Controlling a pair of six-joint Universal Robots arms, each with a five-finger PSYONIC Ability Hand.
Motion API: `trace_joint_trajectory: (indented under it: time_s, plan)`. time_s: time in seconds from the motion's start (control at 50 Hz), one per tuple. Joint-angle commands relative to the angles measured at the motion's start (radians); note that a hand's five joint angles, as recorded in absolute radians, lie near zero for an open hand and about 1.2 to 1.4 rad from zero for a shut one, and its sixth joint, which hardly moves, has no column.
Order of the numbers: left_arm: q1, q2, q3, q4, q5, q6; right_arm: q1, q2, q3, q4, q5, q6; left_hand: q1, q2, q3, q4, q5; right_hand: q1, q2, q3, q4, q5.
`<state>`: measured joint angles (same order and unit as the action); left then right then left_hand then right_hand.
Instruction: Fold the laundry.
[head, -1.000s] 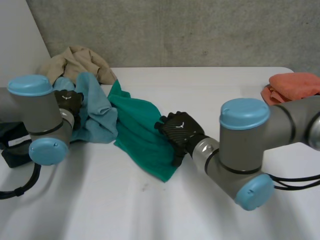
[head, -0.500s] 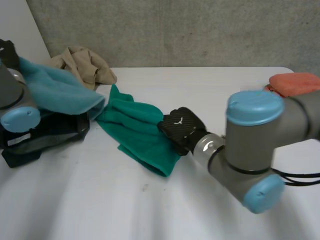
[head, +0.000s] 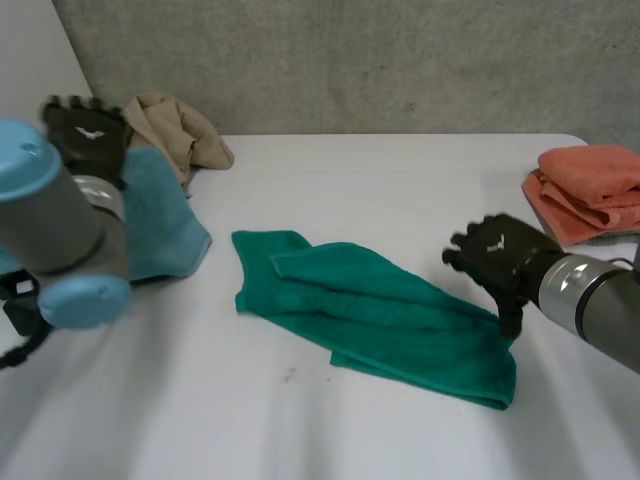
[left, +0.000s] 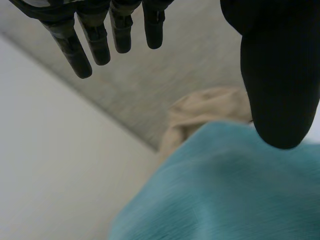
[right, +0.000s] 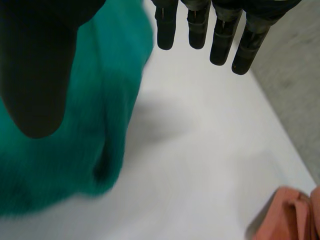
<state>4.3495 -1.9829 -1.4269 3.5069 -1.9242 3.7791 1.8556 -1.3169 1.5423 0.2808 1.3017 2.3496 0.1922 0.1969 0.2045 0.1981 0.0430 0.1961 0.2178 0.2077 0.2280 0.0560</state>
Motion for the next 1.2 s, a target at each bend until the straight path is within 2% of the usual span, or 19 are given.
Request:
trace_joint_trajectory:
  time_s: [0.02, 0.04, 0.12, 0.22, 0.34, 0.42, 0.5, 0.64, 0.8, 0.88, 0.96, 0.98, 1.02, 1.2]
  plan:
    - [-0.209, 0.004, -0.070, -0.058, 0.002, -0.018, -0.003, -0.088, 0.002, -0.035, -0.111, 0.223, 0.056, 0.052, 0.044, 0.050, 0.031, -0.022, -0.043, -0.033, -0.053, -0.056]
    - [-0.250, -0.002, -0.092, -0.068, 0.004, -0.035, -0.012, -0.093, 0.008, -0.031, -0.114, 0.244, 0.109, 0.104, 0.097, 0.103, 0.084, -0.022, -0.043, -0.033, -0.053, -0.056]
    - [-0.323, -0.014, -0.133, -0.084, 0.017, -0.091, -0.038, -0.097, 0.036, 0.003, -0.113, 0.240, 0.197, 0.192, 0.185, 0.191, 0.172, -0.022, -0.043, -0.033, -0.053, -0.056]
    - [-0.358, -0.072, -0.144, -0.094, 0.085, -0.128, -0.090, -0.097, 0.097, 0.049, -0.117, 0.169, 0.171, 0.166, 0.159, 0.165, 0.146, 0.024, 0.002, 0.012, -0.008, -0.011]
    - [-0.352, -0.140, -0.084, -0.088, 0.149, -0.133, -0.122, -0.094, 0.179, 0.005, -0.116, 0.117, 0.139, 0.134, 0.126, 0.133, 0.113, 0.030, 0.008, 0.018, -0.002, -0.005]
    - [-0.349, -0.171, -0.012, -0.082, 0.197, -0.134, -0.128, -0.084, 0.223, -0.112, -0.110, 0.132, 0.150, 0.146, 0.138, 0.145, 0.125, 0.024, 0.002, 0.012, -0.008, -0.010]
    - [-0.343, -0.241, 0.107, -0.091, 0.234, -0.137, -0.136, -0.044, 0.223, -0.158, -0.104, 0.172, 0.156, 0.152, 0.144, 0.150, 0.131, 0.024, 0.002, 0.012, -0.008, -0.011]
    - [-0.338, -0.369, 0.258, -0.117, 0.241, -0.125, -0.130, 0.024, 0.196, -0.163, -0.107, 0.191, 0.189, 0.184, 0.176, 0.183, 0.163, 0.009, -0.012, -0.002, -0.023, -0.025]
    - [-0.303, -0.504, 0.424, -0.255, 0.245, -0.122, -0.124, 0.128, 0.107, -0.163, -0.102, 0.194, 0.253, 0.248, 0.241, 0.247, 0.228, 0.027, 0.005, 0.015, -0.005, -0.008]
    - [-0.295, -0.528, 0.463, -0.264, 0.246, -0.122, -0.124, 0.160, 0.065, -0.160, -0.096, 0.195, 0.370, 0.366, 0.358, 0.364, 0.345, 0.027, 0.005, 0.015, -0.005, -0.008]
    - [-0.291, -0.539, 0.497, -0.263, 0.245, -0.122, -0.119, 0.166, 0.044, -0.157, -0.094, 0.197, 0.769, 0.764, 0.757, 0.763, 0.744, 0.027, 0.005, 0.015, -0.005, -0.008]
    - [-0.288, -0.543, 0.512, -0.263, 0.245, -0.122, -0.116, 0.165, 0.039, -0.157, -0.094, 0.201, 0.982, 0.977, 0.970, 0.976, 0.957, 0.027, 0.005, 0.015, -0.005, -0.008]
    - [-0.288, -0.550, 0.526, -0.264, 0.246, -0.121, -0.115, 0.165, 0.035, -0.157, -0.094, 0.203, 1.195, 1.190, 1.182, 1.189, 1.169, 0.027, 0.005, 0.015, -0.005, -0.008]
    - [-0.300, -0.534, 0.578, -0.252, 0.237, -0.021, -0.125, 0.154, 0.018, -0.163, -0.096, 0.208, 1.204, 1.199, 1.192, 1.198, 1.179, 0.024, 0.002, 0.012, -0.008, -0.011]
